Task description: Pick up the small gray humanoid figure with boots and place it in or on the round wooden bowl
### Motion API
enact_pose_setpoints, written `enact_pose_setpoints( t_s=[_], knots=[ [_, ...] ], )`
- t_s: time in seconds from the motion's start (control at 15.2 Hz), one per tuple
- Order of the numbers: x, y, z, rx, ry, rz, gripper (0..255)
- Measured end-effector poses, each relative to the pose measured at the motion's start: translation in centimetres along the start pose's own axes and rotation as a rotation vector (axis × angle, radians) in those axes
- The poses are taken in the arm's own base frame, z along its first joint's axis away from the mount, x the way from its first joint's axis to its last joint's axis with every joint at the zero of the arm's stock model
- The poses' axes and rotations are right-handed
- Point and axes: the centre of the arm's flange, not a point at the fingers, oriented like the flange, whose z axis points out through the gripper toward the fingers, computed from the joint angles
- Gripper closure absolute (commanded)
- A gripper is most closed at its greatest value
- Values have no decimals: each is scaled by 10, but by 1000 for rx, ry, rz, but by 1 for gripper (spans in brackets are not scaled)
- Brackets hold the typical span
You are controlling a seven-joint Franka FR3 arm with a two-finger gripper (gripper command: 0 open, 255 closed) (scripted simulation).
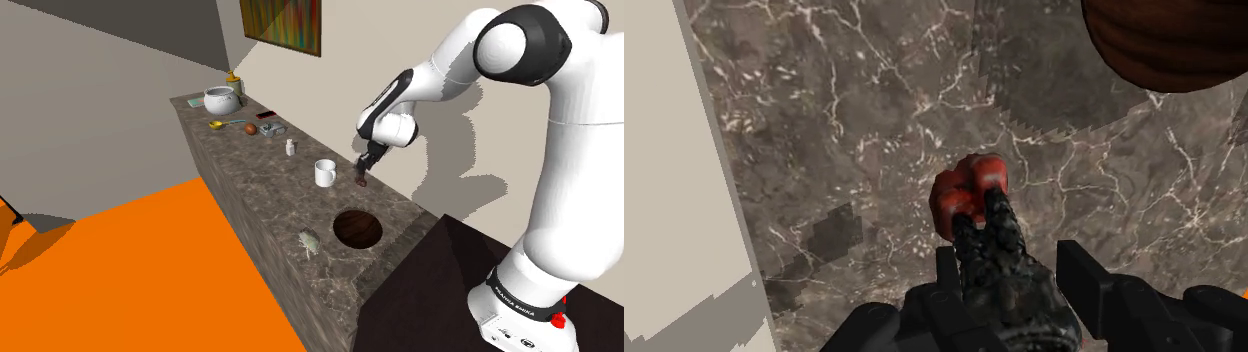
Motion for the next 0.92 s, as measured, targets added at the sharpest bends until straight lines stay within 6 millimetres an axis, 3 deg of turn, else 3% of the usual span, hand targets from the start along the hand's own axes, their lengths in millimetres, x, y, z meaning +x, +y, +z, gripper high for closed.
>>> enact_pose_setpoints(
  t_s=[0.33,0.92],
  knots=[
    [2,-7,-23,0,0,1,255],
    [-65,-93,-44,0,-1,-1,255]
  ],
)
